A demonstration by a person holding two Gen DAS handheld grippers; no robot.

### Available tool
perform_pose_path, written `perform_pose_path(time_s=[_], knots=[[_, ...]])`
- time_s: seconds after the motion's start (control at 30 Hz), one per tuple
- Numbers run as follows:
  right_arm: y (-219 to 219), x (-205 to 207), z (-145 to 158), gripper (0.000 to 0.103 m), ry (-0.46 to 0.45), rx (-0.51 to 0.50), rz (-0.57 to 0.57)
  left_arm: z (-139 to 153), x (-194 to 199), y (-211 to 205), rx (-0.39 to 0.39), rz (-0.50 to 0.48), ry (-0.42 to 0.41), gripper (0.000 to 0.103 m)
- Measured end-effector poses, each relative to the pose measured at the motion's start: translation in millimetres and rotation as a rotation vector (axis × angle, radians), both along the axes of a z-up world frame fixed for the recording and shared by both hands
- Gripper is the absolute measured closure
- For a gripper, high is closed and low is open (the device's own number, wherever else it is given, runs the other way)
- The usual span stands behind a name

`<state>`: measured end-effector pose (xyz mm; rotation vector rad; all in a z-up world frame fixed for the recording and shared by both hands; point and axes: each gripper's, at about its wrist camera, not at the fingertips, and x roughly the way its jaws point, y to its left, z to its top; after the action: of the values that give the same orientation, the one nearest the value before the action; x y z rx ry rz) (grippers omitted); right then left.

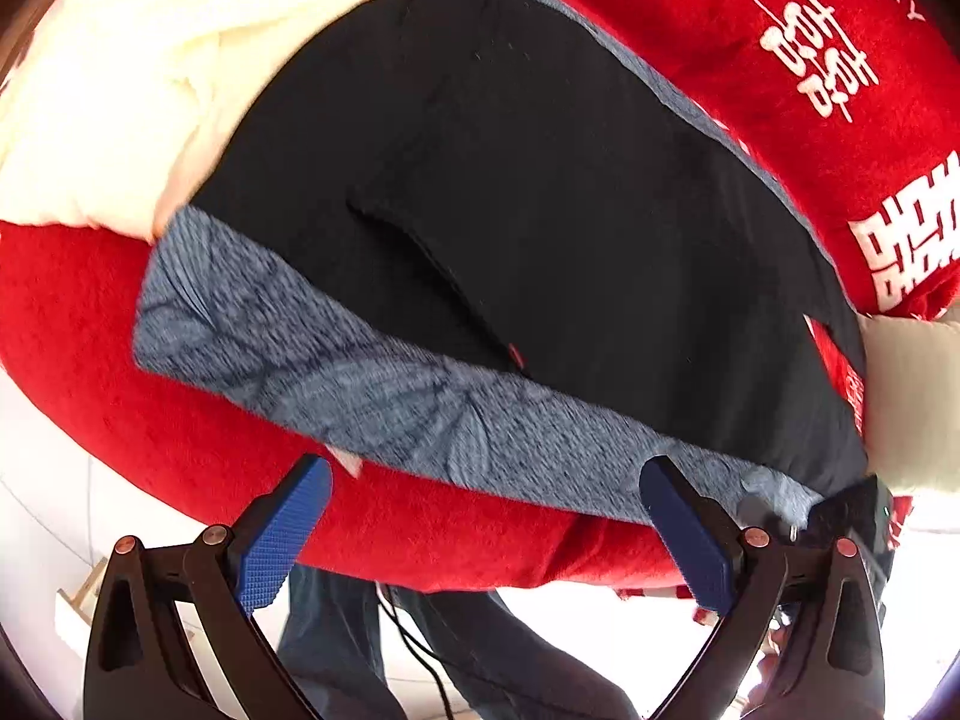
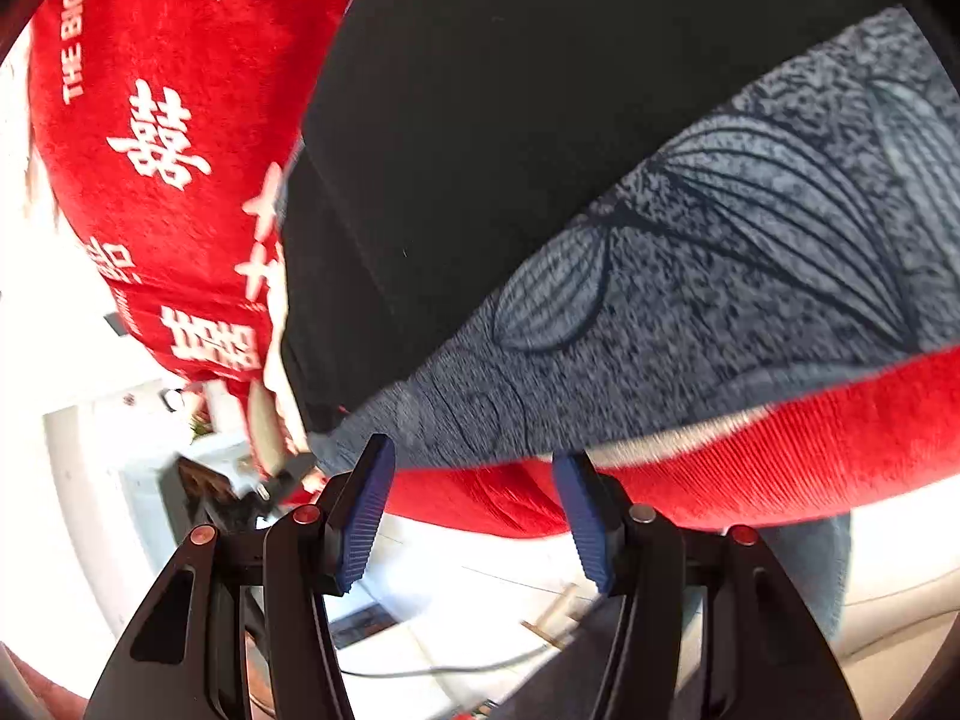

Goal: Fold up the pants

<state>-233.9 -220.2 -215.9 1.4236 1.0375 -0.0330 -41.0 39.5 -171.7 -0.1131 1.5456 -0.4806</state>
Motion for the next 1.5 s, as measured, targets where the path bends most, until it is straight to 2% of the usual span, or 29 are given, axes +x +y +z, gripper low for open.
perform_pose_path(time_s=[0.2, 0.27, 0.3, 0.33, 0.4, 0.53, 0.7, 0.73, 0.77, 0.8, 0.83, 0.87, 0.93, 1.07, 1.17, 1.3, 1.4, 1.5], knots=[[-5, 7, -6, 0.045, -0.037, 0.069, -0.084, -1, -10, -1, -0.032, -0.014, 0.027, 0.000], [-6, 7, -11, 0.059, -0.024, 0.110, -0.111, -3, -12, -2, -0.040, -0.001, 0.043, 0.000], [-7, 9, -12, 0.084, -0.018, 0.124, -0.123, -4, -10, -1, -0.043, 0.006, 0.046, 0.000], [-9, 9, -12, 0.095, -0.015, 0.136, -0.134, -4, -9, -1, -0.046, 0.016, 0.048, 0.000], [-14, 11, -3, 0.095, -0.048, 0.160, -0.163, -5, -7, 2, -0.066, 0.053, 0.062, 0.000], [-20, 18, 31, 0.095, -0.135, 0.155, -0.127, -5, 3, 11, -0.125, 0.153, 0.103, 0.000], [-26, 22, 53, 0.096, -0.190, 0.179, -0.123, -5, 24, 19, -0.163, 0.267, 0.097, 0.000], [-26, 23, 54, 0.096, -0.191, 0.179, -0.116, -4, 27, 20, -0.160, 0.288, 0.091, 0.004], [-26, 24, 55, 0.096, -0.190, 0.177, -0.105, -4, 31, 21, -0.161, 0.310, 0.087, 0.015], [-27, 21, 53, 0.096, -0.187, 0.174, -0.096, -7, 35, 18, -0.163, 0.315, 0.101, 0.044], [-27, 21, 53, 0.096, -0.179, 0.172, -0.088, -9, 38, 16, -0.171, 0.307, 0.122, 0.065], [-27, 20, 50, 0.096, -0.168, 0.172, -0.080, -9, 40, 14, -0.172, 0.305, 0.125, 0.074], [-28, 24, 45, 0.096, -0.155, 0.177, -0.074, -1, 41, 7, -0.129, 0.272, 0.078, 0.080], [-37, 30, 43, 0.096, -0.134, 0.159, -0.077, 27, 45, -8, -0.096, 0.215, 0.011, 0.080], [-50, 50, 66, 0.096, -0.174, 0.092, -0.033, 55, 58, -22, -0.112, 0.182, -0.027, 0.080], [-75, 97, 102, 0.096, -0.240, 0.000, 0.034, 83, 95, -46, -0.144, 0.135, -0.070, 0.080], [-97, 147, 117, 0.096, -0.253, -0.082, 0.085, 91, 131, -71, -0.156, 0.088, -0.113, 0.080], [-118, 194, 114, 0.096, -0.241, -0.135, 0.117, 81, 171, -99, -0.143, 0.059, -0.136, 0.080]])
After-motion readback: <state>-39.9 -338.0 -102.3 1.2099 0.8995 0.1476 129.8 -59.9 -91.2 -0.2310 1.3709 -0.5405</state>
